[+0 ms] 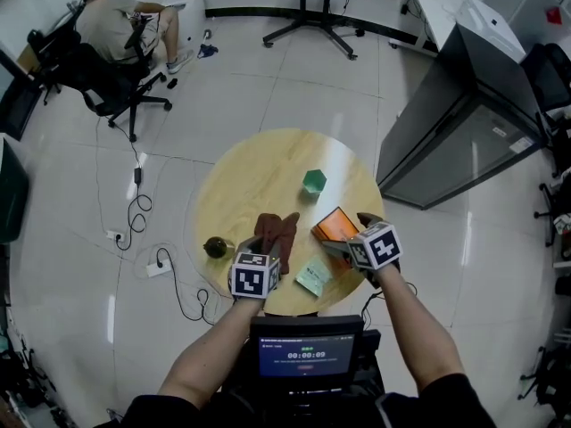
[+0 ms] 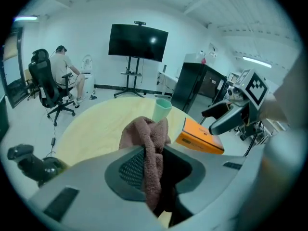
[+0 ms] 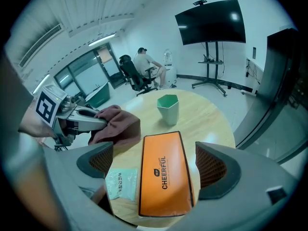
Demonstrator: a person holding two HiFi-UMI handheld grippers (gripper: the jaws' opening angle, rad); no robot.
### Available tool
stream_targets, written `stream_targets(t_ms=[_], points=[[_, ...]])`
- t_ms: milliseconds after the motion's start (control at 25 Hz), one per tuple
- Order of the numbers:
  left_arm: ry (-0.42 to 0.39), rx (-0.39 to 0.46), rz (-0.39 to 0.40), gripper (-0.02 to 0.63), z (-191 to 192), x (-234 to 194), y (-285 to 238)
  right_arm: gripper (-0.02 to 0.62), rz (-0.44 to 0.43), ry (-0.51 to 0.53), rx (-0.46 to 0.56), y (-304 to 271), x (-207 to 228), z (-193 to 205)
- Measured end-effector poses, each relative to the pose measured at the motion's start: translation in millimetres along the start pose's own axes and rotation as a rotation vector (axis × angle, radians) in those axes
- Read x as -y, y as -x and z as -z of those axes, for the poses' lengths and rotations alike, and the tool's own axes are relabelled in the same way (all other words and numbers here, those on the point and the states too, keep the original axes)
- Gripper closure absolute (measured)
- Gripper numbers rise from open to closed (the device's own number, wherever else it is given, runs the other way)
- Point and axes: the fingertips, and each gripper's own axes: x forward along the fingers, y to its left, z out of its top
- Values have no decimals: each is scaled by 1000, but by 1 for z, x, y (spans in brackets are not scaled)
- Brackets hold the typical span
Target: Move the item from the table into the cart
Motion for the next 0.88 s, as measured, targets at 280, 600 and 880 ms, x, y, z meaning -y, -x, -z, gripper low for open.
stream_targets(t_ms=[280,600,880], points=[[-57,183,20,514,-28,25,91,69,46,1,100,49,-39,-2],[-159,449,78,512,-45,46,221,69,92,-5,286,125,-120,-5],[-212,597,97,512,-41,47,309,69,142,3,442,186,-182,-9]])
